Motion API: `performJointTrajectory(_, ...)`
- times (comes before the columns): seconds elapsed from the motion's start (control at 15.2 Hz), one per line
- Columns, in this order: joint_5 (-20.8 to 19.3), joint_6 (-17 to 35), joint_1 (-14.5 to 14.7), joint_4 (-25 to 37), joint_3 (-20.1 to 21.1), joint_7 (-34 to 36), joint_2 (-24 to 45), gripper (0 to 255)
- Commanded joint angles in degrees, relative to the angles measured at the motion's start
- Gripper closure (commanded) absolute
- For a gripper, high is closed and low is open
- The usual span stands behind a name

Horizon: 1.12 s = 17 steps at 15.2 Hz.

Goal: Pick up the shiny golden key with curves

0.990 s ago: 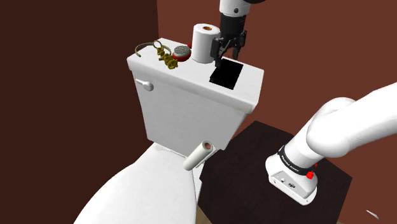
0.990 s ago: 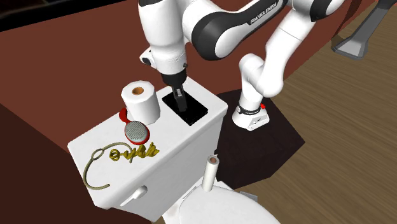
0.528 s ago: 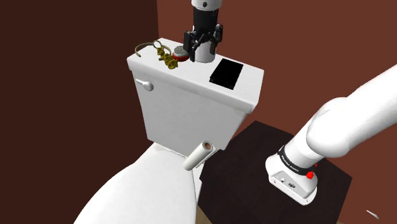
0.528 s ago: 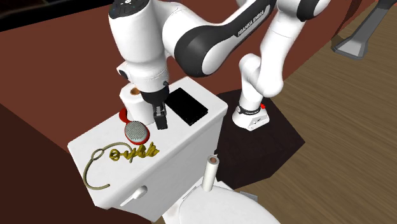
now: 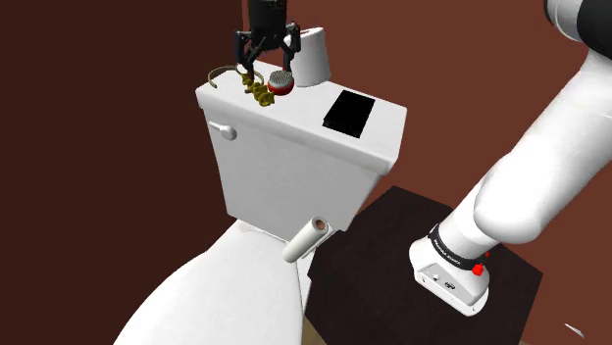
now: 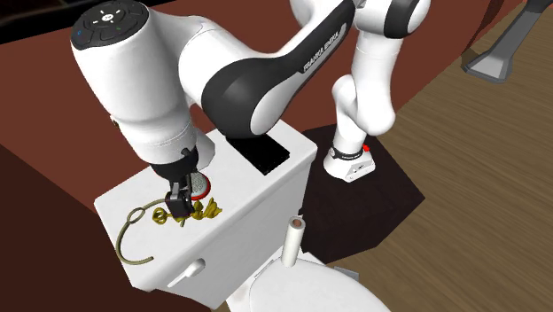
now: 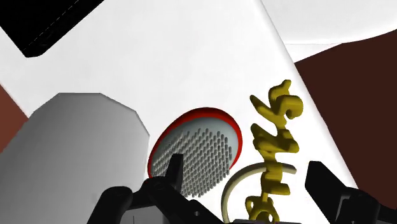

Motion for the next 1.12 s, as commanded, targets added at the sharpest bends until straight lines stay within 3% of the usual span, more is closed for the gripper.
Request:
performJointTrajectory(0.0,-2.15,-0.61,0.89,5.22,0.47,2.77,4.16,0)
performJointTrajectory(0.2,-4.58,-2.02,2.42,11.84,0.67,5.43,9.0,0)
performJointTrajectory(0.79,-4.74,3.82,2.08,5.75,0.47,6.21,8.79,0)
performJointTrajectory(0.86,-4.72,3.8,2.06,5.76,0.46,6.16,8.77,255)
performJointTrajectory(1.06,-4.71,3.85,2.04,5.67,0.45,6.15,8.73,255)
